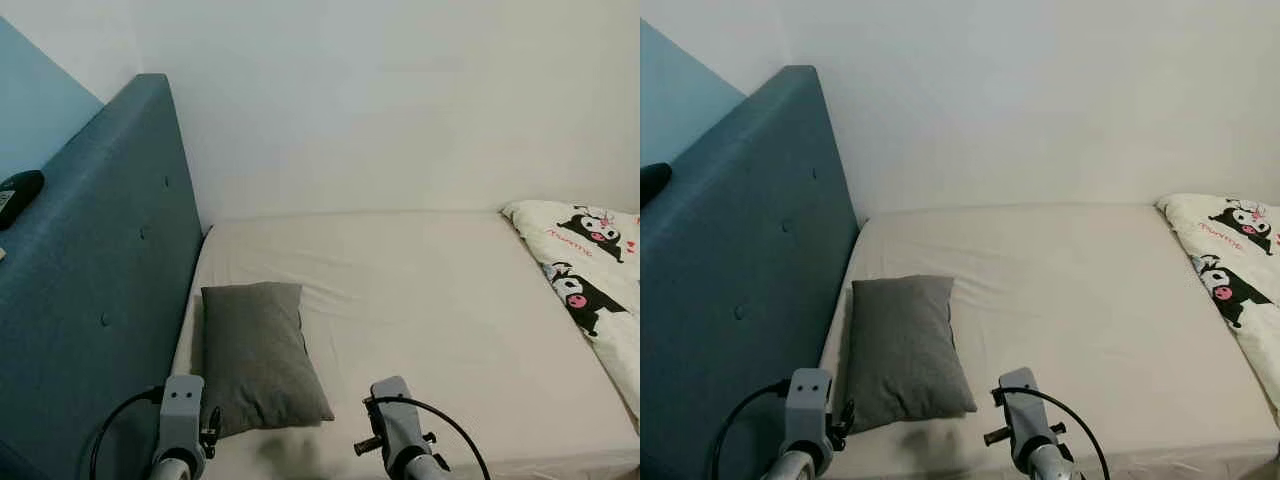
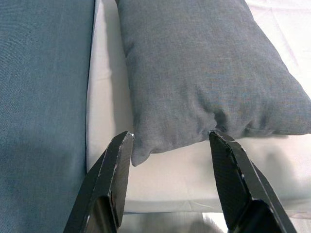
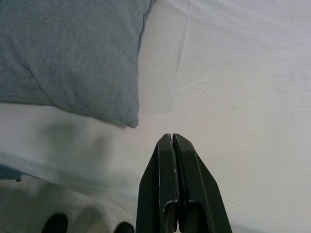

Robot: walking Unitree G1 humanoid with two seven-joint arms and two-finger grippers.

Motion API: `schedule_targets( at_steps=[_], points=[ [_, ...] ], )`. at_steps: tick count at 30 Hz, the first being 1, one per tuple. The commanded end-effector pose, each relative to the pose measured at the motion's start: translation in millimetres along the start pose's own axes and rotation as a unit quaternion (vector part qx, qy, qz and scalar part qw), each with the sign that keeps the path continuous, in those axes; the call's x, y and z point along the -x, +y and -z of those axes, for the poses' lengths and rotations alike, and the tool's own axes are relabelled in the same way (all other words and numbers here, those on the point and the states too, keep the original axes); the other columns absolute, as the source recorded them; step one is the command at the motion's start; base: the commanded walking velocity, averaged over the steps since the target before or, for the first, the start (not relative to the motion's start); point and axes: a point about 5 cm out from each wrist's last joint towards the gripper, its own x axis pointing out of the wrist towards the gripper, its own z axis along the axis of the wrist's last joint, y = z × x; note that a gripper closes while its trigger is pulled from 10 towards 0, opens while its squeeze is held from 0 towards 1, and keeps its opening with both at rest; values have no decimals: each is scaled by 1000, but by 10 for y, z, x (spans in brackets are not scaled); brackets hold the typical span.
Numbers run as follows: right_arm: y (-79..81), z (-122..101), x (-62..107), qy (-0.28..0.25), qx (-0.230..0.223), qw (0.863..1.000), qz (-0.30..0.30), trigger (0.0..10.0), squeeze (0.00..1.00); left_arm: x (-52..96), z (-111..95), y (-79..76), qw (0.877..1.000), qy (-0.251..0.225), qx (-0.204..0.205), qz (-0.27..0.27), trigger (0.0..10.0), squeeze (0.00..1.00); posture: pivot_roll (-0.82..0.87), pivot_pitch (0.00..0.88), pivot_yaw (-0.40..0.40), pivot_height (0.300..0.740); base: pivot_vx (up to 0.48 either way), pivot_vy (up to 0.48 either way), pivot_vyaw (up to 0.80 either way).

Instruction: Clean up the room

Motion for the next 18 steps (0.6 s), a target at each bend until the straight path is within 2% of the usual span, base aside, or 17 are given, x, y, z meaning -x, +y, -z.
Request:
schedule_targets(
  at_steps=[1,18],
  points=[
    [12,56,29,6,-6,1000,0,10000,0,8,37,5,1000,9,-8,5,10000,0,-49,56,-38,740,0,0,0],
    [28,46,27,1,-27,1000,-6,10000,0,10,12,13,1000,0,-7,5,10000,0,-48,57,-42,735,0,0,0]
  ],
)
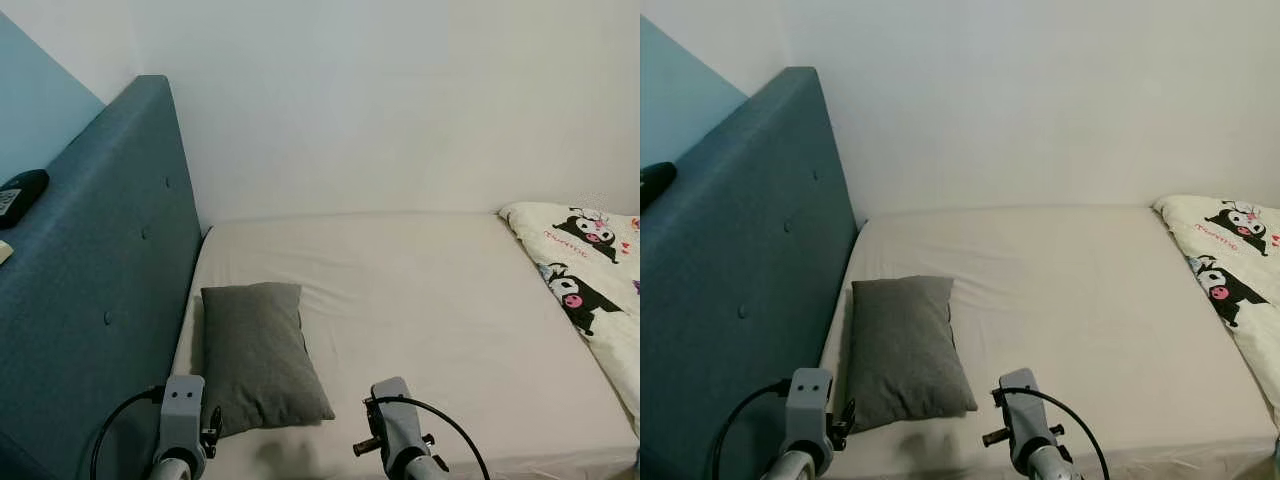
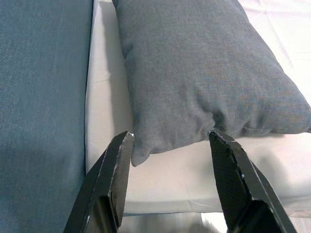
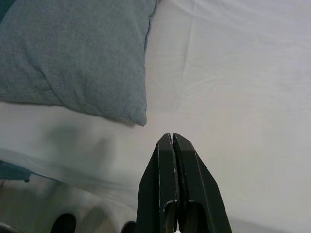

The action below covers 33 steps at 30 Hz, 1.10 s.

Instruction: Clean up the room

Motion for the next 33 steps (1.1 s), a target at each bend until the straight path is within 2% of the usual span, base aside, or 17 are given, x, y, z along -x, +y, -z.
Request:
schedule_targets(
  at_steps=[1,22,33],
  points=[
    [8,26,17,0,-12,1000,3,10000,0,10,18,18,1000,3,-7,1,10000,0,-48,57,-42,735,0,0,0],
    [21,19,9,0,-18,1000,1,10000,0,2,21,-6,1000,7,-20,11,10000,0,-47,65,-38,655,0,0,0],
    [31,19,11,-3,-20,1000,1,10000,0,-4,-5,-18,999,2,-30,19,10000,0,-43,75,-31,655,0,0,0]
  ],
)
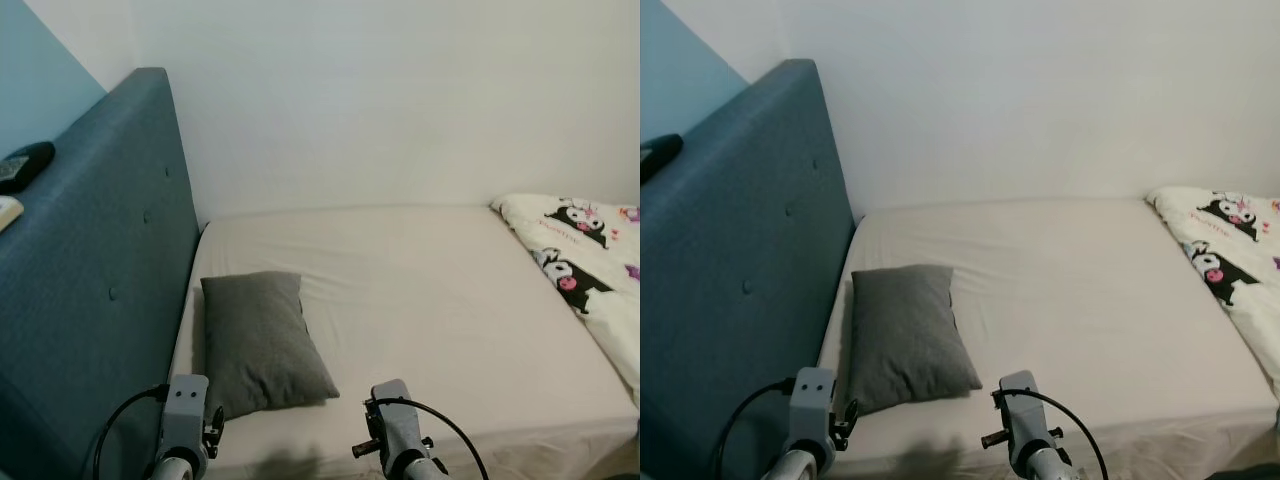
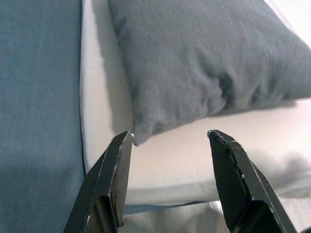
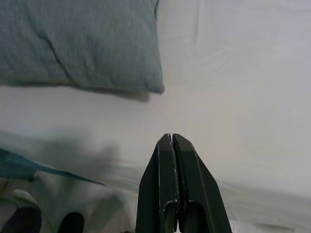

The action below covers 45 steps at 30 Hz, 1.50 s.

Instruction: Clean up the room

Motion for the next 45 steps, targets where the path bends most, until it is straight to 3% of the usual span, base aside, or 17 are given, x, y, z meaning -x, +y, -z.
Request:
schedule_targets(
  at_steps=[1,21,37,45],
  points=[
    [2,6,8,-3,-9,1000,3,10000,0,0,-2,9,1000,2,-13,7,10000,0,-40,81,-27,655,0,0,0],
    [-29,-129,-52,-22,-21,1000,2,10000,0,-22,-76,85,999,2,-35,2,10000,0,-19,122,-9,655,0,0,0],
    [-85,-243,-97,-35,-22,999,-1,10000,0,-34,-123,164,999,2,-42,-9,10000,0,-13,132,-13,580,0,0,0],
    [-54,-220,-88,-35,-25,999,-4,10000,0,-29,-143,172,998,0,-56,-1,10000,0,-6,128,-8,575,0,0,0]
  ],
)
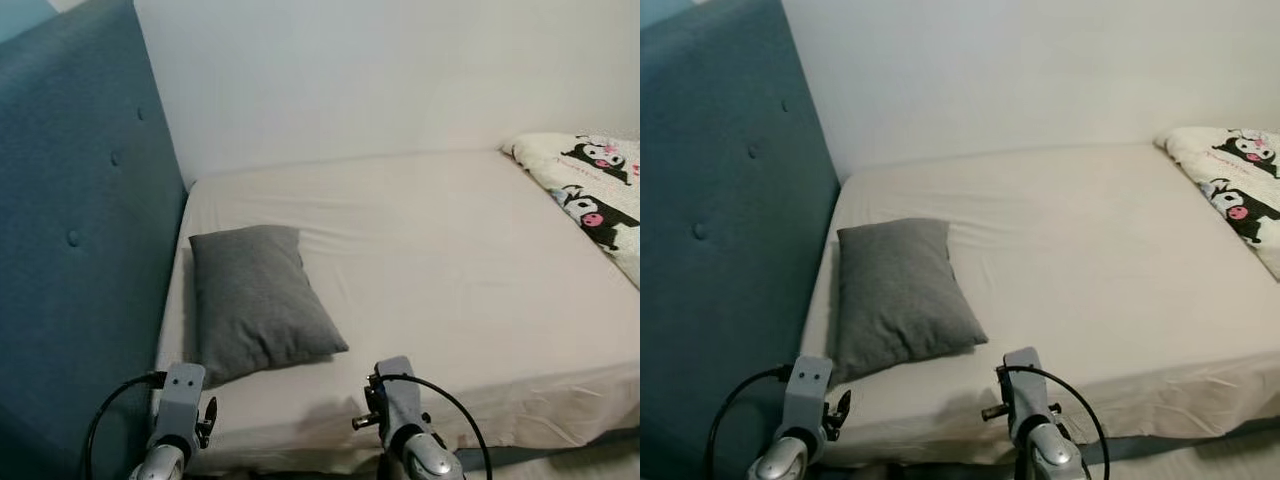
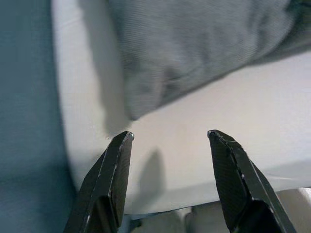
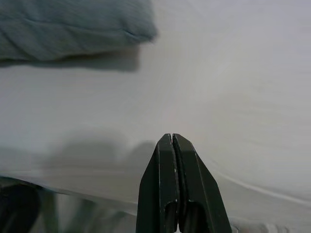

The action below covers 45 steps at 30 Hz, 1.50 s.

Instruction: Clean up the room

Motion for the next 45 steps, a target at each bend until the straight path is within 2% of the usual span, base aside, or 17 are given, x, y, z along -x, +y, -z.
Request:
schedule_targets(
  at_steps=[1,8,11,13,15,16,17,18,20,21,22,23,26,32,35,45],
  points=[
    [29,54,23,7,-7,1000,-3,10000,0,22,18,52,1000,4,-17,3,10000,0,-6,127,-8,575,0,0,0],
    [43,48,22,3,-14,1000,-8,10000,0,32,-5,97,999,-2,-40,13,10000,0,-8,129,-7,565,0,0,0],
    [45,-22,-6,-7,1,1000,-24,10000,0,17,-115,185,996,-22,-86,33,10000,0,-13,142,-16,550,0,0,0],
    [45,-22,-6,-7,1,1000,-24,10000,0,17,-115,185,996,-22,-86,33,10000,0,-13,142,-16,550,0,0,0],
    [47,-113,-49,-13,42,998,-43,10000,0,-3,-228,275,990,-44,-128,41,10000,0,-18,154,-27,550,0,0,0],
    [47,-113,-49,-13,42,998,-43,10000,0,-3,-228,275,990,-44,-128,41,10000,0,-18,154,-27,550,0,0,0],
    [43,-180,-77,-19,65,996,-53,10000,0,-8,-309,332,985,-63,-157,44,10000,0,-18,162,-34,550,0,0,0],
    [43,-180,-77,-19,65,996,-53,10000,0,-8,-309,332,985,-63,-157,44,10000,0,-18,162,-34,550,0,0,0],
    [29,-308,-117,-39,90,993,-64,10000,0,9,-455,406,974,-101,-193,59,10000,0,-19,171,-45,550,0,0,0],
    [29,-308,-117,-39,90,993,-64,10000,0,9,-455,406,974,-101,-193,59,10000,0,-19,171,-45,550,0,0,0],
    [23,-348,-128,-45,95,992,-66,10000,0,25,-508,413,968,-116,-210,70,6510,0,-18,175,-51,550,0,0,0],
    [26,-393,-143,-50,102,991,-71,10000,0,50,-576,363,955,-136,-241,108,0,0,-14,180,-58,550,0,0,0],
    [22,-429,-155,-54,108,990,-69,10000,0,54,-601,317,948,-142,-254,127,0,0,-16,188,-60,550,0,0,0],
    [5,-537,-195,-66,121,988,-66,10000,0,5,-626,248,947,-139,-255,138,0,0,-22,200,-61,550,0,0,0],
    [-18,-681,-236,-82,150,983,-73,10000,0,-57,-648,154,943,-131,-257,167,0,0,-25,221,-65,550,0,0,0],
    [-57,-828,-235,-109,159,978,-77,10000,0,-209,-734,90,924,-108,-311,193,0,0,-29,301,-76,550,0,0,0]
  ],
)
